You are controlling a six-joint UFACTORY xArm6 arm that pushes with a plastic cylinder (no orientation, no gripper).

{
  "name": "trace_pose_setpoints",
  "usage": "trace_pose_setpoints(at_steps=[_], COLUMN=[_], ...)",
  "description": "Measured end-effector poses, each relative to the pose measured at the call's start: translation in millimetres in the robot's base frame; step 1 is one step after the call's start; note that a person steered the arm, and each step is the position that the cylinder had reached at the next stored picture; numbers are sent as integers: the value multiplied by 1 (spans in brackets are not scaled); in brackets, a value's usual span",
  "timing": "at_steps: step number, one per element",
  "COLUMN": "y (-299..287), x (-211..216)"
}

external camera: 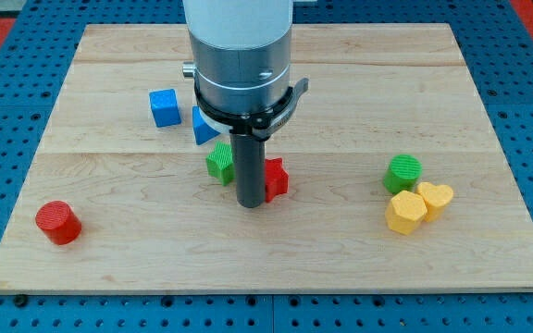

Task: Move red star upwards

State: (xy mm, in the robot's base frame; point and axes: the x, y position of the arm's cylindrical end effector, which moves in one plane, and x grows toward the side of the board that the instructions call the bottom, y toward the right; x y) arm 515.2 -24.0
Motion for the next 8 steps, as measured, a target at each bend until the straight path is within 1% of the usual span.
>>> trace_pose_setpoints(at_steps=[2, 3, 6, 7, 8], y=[19, 44, 121, 145, 99], x=[-6, -30, -208, -237, -157])
